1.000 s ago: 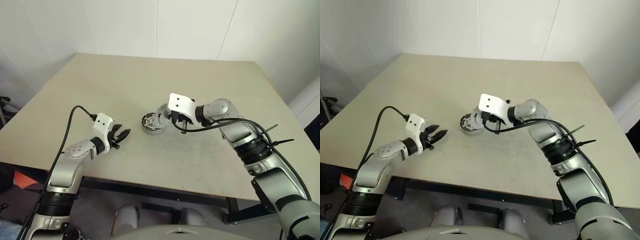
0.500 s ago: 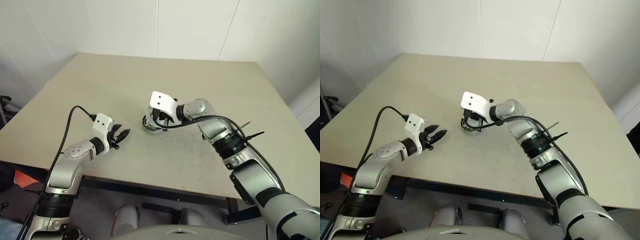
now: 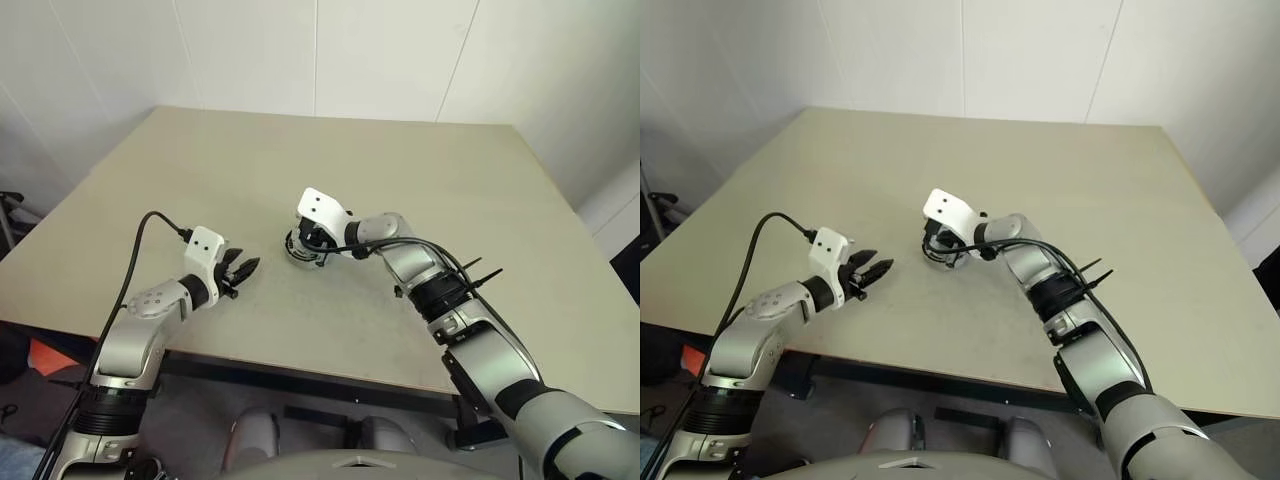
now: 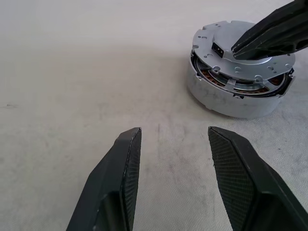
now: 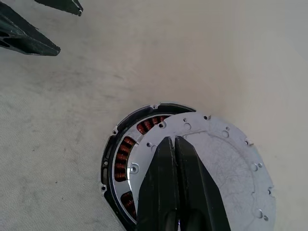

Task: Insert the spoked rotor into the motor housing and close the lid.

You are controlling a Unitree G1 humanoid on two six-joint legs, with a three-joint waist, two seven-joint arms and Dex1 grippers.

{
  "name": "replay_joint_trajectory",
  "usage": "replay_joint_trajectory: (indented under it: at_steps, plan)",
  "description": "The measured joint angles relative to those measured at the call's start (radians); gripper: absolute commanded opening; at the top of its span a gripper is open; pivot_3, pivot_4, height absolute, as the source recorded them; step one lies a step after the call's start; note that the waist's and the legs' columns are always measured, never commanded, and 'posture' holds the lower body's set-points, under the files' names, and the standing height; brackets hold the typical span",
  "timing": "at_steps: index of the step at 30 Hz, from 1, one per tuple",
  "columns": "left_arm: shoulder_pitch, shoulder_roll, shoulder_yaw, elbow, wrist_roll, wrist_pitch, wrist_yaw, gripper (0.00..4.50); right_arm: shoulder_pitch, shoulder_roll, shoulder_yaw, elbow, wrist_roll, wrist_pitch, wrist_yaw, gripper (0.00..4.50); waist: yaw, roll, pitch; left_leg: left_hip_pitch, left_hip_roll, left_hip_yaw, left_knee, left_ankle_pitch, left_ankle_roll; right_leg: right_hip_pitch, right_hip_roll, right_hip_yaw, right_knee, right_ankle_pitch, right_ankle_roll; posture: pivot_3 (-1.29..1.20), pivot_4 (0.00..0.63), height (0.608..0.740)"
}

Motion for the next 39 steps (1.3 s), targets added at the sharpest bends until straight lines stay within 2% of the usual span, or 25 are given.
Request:
replay_joint_trajectory:
  at_steps: [3, 8, 14, 17, 19, 24, 29, 39]
  plan:
    - [-0.002, 0.0, 0.0, 0.0, 0.0, 0.0, 0.0, 2.33, 0.051, -0.005, -0.007, -0.06, 0.01, 0.015, -0.001, 0.01, 0.0, 0.0, 0.0, 0.007, 0.0, 0.0, -0.001, 0.0, 0.0, 0.007, 0.0, 0.0, -0.001, -0.004, 0.006, 0.0, 0.0, 0.74]
    - [-0.005, 0.0, 0.0, 0.001, 0.0, 0.0, -0.002, 2.33, 0.119, -0.03, -0.027, -0.117, 0.026, -0.037, -0.02, 0.01, -0.001, 0.0, 0.0, 0.008, 0.0, 0.0, -0.001, 0.0, -0.001, 0.008, 0.0, 0.0, -0.001, -0.004, 0.007, 0.0, 0.0, 0.74]
    - [-0.022, 0.0, -0.002, 0.003, 0.0, 0.0, -0.007, 2.33, 0.104, 0.003, -0.113, -0.165, 0.123, -0.063, -0.024, 0.01, -0.003, 0.0, 0.0, 0.007, 0.001, 0.0, -0.004, 0.001, -0.001, 0.005, 0.001, 0.0, -0.001, -0.004, 0.006, 0.0, 0.0, 0.74]
    - [-0.022, 0.0, -0.004, 0.007, 0.001, 0.0, -0.011, 2.33, 0.104, 0.018, -0.14, -0.165, 0.165, -0.061, -0.017, 0.59, -0.003, 0.0, 0.0, 0.005, 0.0, 0.0, -0.004, 0.001, -0.001, 0.004, 0.001, 0.0, -0.002, -0.001, 0.001, 0.0, 0.0, 0.74]
    - [-0.022, 0.0, -0.005, 0.008, 0.001, 0.0, -0.013, 2.33, 0.104, 0.02, -0.147, -0.165, 0.188, -0.061, -0.009, 1.18, -0.003, 0.0, 0.0, 0.004, 0.0, 0.0, -0.004, 0.001, -0.001, 0.004, 0.001, 0.0, -0.003, 0.0, 0.0, 0.0, 0.0, 0.74]
    - [-0.024, 0.0, -0.007, 0.01, 0.001, 0.0, -0.019, 2.33, 0.094, 0.023, -0.147, -0.071, 0.186, -0.128, -0.03, 2.96, -0.002, 0.0, 0.0, 0.005, 0.0, 0.0, -0.004, 0.001, -0.001, 0.004, 0.001, 0.0, -0.003, -0.003, 0.004, 0.0, 0.0, 0.74]
    - [-0.024, 0.0, -0.007, 0.01, 0.002, -0.001, -0.021, 2.33, 0.093, 0.037, -0.148, -0.009, 0.185, -0.151, -0.059, 4.47, -0.003, 0.0, 0.0, 0.005, 0.0, 0.0, -0.004, 0.001, -0.001, 0.003, 0.001, 0.0, -0.003, -0.001, 0.002, 0.0, 0.0, 0.74]
    - [-0.024, 0.0, -0.007, 0.01, 0.002, 0.0, -0.02, 2.33, 0.068, 0.053, -0.148, 0.11, 0.15, -0.212, -0.1, 4.47, -0.005, 0.0, 0.0, 0.005, 0.0, 0.0, -0.004, 0.001, -0.001, 0.003, 0.001, 0.0, -0.003, -0.002, 0.004, 0.0, 0.0, 0.74]
